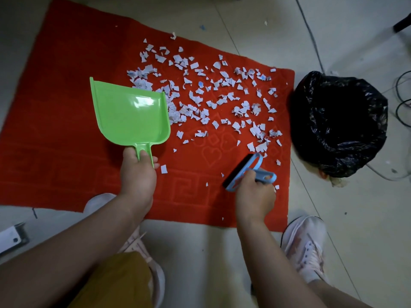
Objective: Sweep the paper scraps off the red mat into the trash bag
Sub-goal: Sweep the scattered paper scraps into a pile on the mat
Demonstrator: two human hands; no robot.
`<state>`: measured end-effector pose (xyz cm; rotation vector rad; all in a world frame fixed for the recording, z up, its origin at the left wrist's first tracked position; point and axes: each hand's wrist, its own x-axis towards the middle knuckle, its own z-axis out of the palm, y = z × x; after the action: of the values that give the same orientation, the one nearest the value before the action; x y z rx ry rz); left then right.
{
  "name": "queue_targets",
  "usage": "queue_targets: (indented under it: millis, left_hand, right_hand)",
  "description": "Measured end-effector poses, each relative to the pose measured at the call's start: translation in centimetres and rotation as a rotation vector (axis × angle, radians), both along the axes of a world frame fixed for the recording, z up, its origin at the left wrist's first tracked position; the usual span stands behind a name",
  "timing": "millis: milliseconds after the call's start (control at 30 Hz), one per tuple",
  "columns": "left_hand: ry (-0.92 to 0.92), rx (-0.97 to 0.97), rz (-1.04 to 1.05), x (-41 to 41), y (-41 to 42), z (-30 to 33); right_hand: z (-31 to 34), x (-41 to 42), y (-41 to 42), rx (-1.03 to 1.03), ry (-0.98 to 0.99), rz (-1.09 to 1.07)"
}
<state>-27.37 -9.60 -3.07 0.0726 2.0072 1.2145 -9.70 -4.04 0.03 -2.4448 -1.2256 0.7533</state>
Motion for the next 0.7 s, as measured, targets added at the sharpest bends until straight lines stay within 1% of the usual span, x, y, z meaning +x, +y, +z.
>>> queue_targets:
  millis: [67,133,333,467,567,700]
  left_hand:
    - [-0.003,-0.002,-0.004,0.0,0.0,0.0]
    - [-0.001,-0.003,-0.004,0.1,0.0,0.1]
    - [0.004,-0.009,0.01,-0.3,-0.1,-0.4]
    - [0.011,-0.008,0.019,-0.5,0.0,-0.5]
    - [0.001,0.001,0.033,-0.6,0.0,-0.3]
    - [0.0,0.006,0.047,-1.0,0.0,-0.3]
  right_hand:
    - [-0.6,0.0,-1.0,-0.021,-0.031,0.017]
    - [-1.3,-0.8,-1.3,-0.024,-0.021,0.032]
    - [-1.9,-5.4,0.9,0.008,0.261,0.026]
    - [-1.1,-7.1,2.8,0.026,0.37,0.096]
    - [-1.0,-7.1,3.4,0.059,0.364,0.087]
    - [-1.6,-6.7,3.0,0.096,0.227,0.044]
